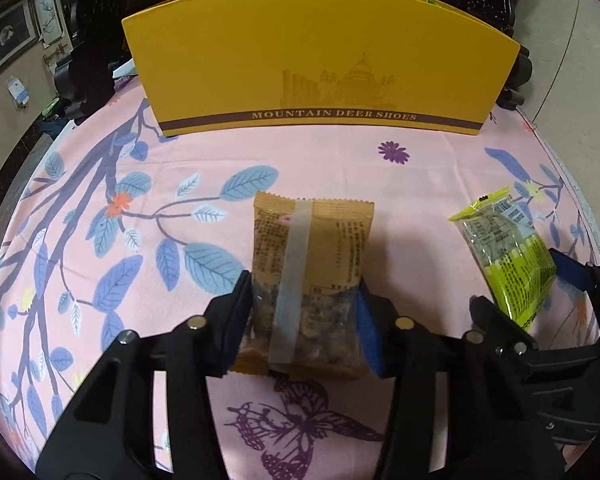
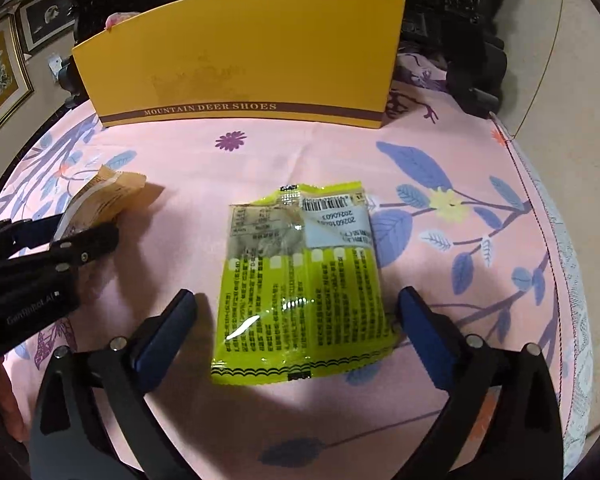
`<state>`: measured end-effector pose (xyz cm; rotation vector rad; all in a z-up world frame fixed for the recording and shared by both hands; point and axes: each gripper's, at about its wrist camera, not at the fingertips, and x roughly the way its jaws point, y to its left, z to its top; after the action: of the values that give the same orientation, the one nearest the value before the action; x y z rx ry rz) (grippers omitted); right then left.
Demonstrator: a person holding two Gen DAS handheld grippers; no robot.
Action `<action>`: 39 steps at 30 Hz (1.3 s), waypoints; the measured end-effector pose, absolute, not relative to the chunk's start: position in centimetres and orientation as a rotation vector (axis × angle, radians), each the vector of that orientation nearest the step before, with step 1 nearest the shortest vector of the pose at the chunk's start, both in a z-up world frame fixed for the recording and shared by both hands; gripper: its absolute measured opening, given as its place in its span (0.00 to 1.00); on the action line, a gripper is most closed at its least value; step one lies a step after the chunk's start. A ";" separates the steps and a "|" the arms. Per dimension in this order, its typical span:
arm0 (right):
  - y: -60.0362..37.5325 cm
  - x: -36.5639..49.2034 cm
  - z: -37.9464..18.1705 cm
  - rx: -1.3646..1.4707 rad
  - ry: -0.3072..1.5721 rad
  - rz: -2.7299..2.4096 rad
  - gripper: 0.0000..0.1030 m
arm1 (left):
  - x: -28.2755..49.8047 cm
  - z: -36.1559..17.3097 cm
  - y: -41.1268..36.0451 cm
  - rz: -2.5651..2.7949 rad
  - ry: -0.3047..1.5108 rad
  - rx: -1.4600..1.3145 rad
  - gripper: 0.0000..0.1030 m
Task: Organize snacks
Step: 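Grasp the brown-paper taped packet with the left gripper while the right grasps the lime-green bag, then carry both packets over the yellow box and open both grippers to release them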
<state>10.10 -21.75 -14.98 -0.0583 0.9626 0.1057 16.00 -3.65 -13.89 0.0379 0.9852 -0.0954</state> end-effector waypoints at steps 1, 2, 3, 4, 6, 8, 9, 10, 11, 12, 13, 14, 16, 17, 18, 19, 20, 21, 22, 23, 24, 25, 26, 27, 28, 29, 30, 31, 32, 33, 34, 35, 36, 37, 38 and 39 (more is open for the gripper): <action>-21.7 10.0 -14.9 -0.057 0.954 0.104 0.87 | 15.9 -13.9 -3.5 -0.098 0.982 0.034 0.42; -21.5 9.9 -14.8 -0.059 0.944 0.104 0.83 | 15.8 -13.9 -3.4 -0.101 0.984 0.031 0.42; -21.2 9.8 -14.6 -0.062 0.933 0.107 0.72 | 15.7 -13.8 -3.3 -0.105 0.987 0.025 0.42; -20.9 9.7 -14.6 -0.070 0.929 0.097 0.71 | 15.6 -13.8 -3.2 -0.110 0.990 0.017 0.41; -20.9 9.7 -14.6 -0.059 0.925 0.097 0.69 | 15.1 -13.6 -2.7 -0.124 0.999 -0.004 0.41; -21.3 9.5 -14.4 -0.026 0.917 0.102 0.68 | 14.4 -13.5 -2.3 -0.135 1.005 -0.026 0.41; -21.6 9.0 -14.1 0.006 0.905 0.105 0.68 | 14.0 -13.3 -2.0 -0.141 1.005 -0.035 0.41; -21.7 8.6 -13.8 0.026 0.895 0.105 0.68 | 13.7 -13.1 -1.8 -0.144 1.003 -0.039 0.41; -21.6 8.1 -13.4 0.031 0.883 0.101 0.68 | 13.2 -12.9 -1.4 -0.147 0.998 -0.042 0.41; -21.4 7.6 -13.0 0.022 0.873 0.094 0.68 | 12.7 -12.5 -1.1 -0.149 0.992 -0.043 0.41; -21.3 7.1 -12.8 0.022 0.866 0.090 0.68 | 12.2 -12.1 -0.8 -0.151 0.985 -0.045 0.41; -21.3 6.7 -12.4 0.033 0.862 0.086 0.68 | 11.9 -11.7 -0.6 -0.155 0.978 -0.049 0.41; -21.3 6.2 -12.0 0.055 0.860 0.082 0.68 | 10.9 -10.7 -0.2 -0.164 0.956 -0.049 0.41; -21.3 5.8 -11.6 0.071 0.852 0.086 0.68 | 10.6 -10.4 -0.1 -0.165 0.947 -0.048 0.41; -21.3 5.6 -11.2 0.079 0.847 0.088 0.68 | 10.3 -10.0 0.0 -0.168 0.938 -0.047 0.41; -21.1 5.4 -10.8 0.083 0.843 0.092 0.68 | 10.1 -9.6 0.2 -0.171 0.930 -0.045 0.41; -20.9 5.2 -10.3 0.088 0.836 0.101 0.68 | 9.9 -9.1 0.3 -0.175 0.922 -0.045 0.41; -20.8 5.1 -9.8 0.093 0.830 0.112 0.68 | 9.8 -8.7 0.4 -0.183 0.917 -0.043 0.41; -20.5 5.0 -9.2 0.098 0.823 0.126 0.68 | 9.8 -8.4 0.5 -0.189 0.913 -0.043 0.41; -20.2 4.9 -8.7 0.095 0.817 0.138 0.68 | 9.9 -7.7 0.5 -0.195 0.903 -0.036 0.41; -19.9 5.1 -8.0 0.085 0.807 0.146 0.68 | 10.0 -7.2 0.3 -0.196 0.892 -0.023 0.41; -19.6 5.3 -7.2 0.072 0.798 0.152 0.68 | 10.3 -6.5 0.2 -0.196 0.874 -0.004 0.41; -19.3 5.6 -6.4 0.063 0.790 0.160 0.68 | 10.6 -6.0 0.1 -0.196 0.865 0.001 0.41; -19.1 5.8 -5.9 0.057 0.785 0.166 0.68 | 11.0 -5.3 0.1 -0.201 0.858 0.003 0.41; -19.0 6.3 -5.1 0.049 0.780 0.175 0.68 | 11.6 -4.7 0.1 -0.207 0.855 0.002 0.41; -18.8 7.0 -4.3 0.042 0.776 0.185 0.68 | 12.4 -4.0 0.2 -0.211 0.854 -0.001 0.41; -18.8 7.6 -3.7 0.039 0.775 0.192 0.68 | 13.4 -3.3 0.3 -0.212 0.852 -0.002 0.41; -18.9 8.5 -2.7 0.038 0.771 0.199 0.68 | 14.4 -2.5 0.4 -0.209 0.848 -0.005 0.41; -19.0 9.5 -1.7 0.042 0.765 0.202 0.68 | 15.8 -1.5 0.6 -0.199 0.841 -0.005 0.41; -19.0 10.3 -1.1 0.046 0.761 0.204 0.68 | 17.1 -0.5 0.8 -0.197 0.835 -0.006 0.41; -19.1 11.4 -0.2 0.053 0.754 0.206 0.68 | 18.5 0.4 0.9 -0.204 0.833 -0.015 0.41; -19.2 12.8 0.7 0.064 0.743 0.205 0.68 | 20.4 1.5 1.1 -0.215 0.836 -0.036 0.41; -19.2 13.9 1.2 0.072 0.740 0.204 0.68 | 21.9 2.2 1.1 -0.219 0.840 -0.048 0.41; -19.1 15.4 1.6 0.087 0.742 0.202 0.69 | 23.5 2.7 1.0 -0.216 0.844 -0.052 0.41; -19.1 16.8 1.8 0.109 0.748 0.204 0.69 | 25.9 3.2 0.7 -0.190 0.850 -0.048 0.41; -19.0 18.7 2.0 0.135 0.757 0.209 0.69 | 27.1 3.3 0.4 -0.175 0.855 -0.041 0.41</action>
<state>18.70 -19.03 2.02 0.1347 0.7572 0.2089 27.11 0.43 3.30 -0.0409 0.8545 -0.1755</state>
